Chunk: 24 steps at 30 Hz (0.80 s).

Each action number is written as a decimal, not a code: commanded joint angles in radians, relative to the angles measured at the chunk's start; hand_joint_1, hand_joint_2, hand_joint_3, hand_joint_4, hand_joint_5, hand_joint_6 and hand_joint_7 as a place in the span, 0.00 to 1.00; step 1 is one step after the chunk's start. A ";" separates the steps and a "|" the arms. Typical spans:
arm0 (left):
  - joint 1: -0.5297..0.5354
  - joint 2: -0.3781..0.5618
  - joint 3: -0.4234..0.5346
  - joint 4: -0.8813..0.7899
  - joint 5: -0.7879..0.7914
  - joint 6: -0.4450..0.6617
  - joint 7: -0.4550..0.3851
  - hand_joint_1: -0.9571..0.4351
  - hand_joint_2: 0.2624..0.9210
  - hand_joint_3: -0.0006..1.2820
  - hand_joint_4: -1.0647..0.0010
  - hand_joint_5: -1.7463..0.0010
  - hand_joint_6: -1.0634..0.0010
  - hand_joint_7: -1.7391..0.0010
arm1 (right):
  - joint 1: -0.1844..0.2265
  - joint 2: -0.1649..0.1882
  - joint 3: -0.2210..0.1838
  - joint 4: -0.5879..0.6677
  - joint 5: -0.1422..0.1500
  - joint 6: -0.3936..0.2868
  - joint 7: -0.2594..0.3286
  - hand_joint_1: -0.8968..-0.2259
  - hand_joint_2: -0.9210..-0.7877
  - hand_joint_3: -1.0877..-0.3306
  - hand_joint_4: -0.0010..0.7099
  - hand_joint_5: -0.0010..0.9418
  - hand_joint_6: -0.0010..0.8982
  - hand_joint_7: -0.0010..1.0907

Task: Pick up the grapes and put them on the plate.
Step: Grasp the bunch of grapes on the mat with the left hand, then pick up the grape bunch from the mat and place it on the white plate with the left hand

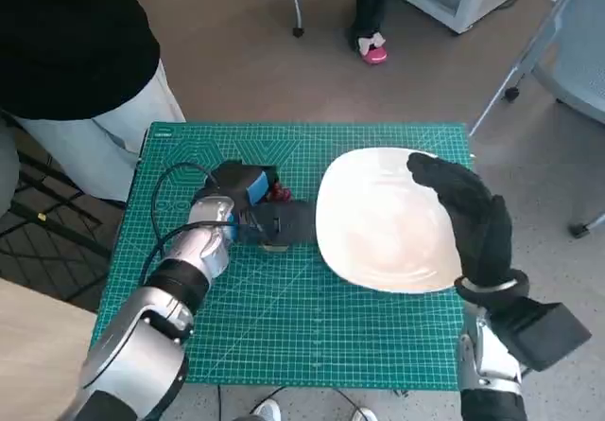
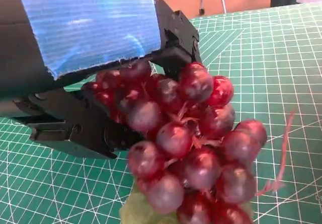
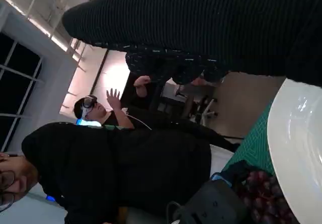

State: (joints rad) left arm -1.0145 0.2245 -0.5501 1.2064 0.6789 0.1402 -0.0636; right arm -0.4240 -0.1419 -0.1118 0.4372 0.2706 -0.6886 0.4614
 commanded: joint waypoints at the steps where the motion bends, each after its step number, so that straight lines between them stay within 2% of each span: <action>1: 0.025 0.003 -0.002 0.009 -0.002 -0.008 -0.009 0.69 1.00 0.20 0.63 0.15 0.54 0.26 | 0.008 0.005 0.004 0.007 -0.005 0.020 -0.003 0.43 0.00 0.26 0.52 0.00 0.00 0.43; 24: 0.021 0.021 0.012 0.001 -0.020 -0.029 -0.006 0.69 1.00 0.21 0.56 0.12 0.61 0.29 | 0.004 0.007 0.005 0.000 0.009 0.032 0.009 0.43 0.00 0.26 0.51 0.00 0.00 0.43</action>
State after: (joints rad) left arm -1.0126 0.2337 -0.5458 1.2060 0.6641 0.1174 -0.0635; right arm -0.4248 -0.1377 -0.1096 0.4345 0.2735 -0.6751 0.4620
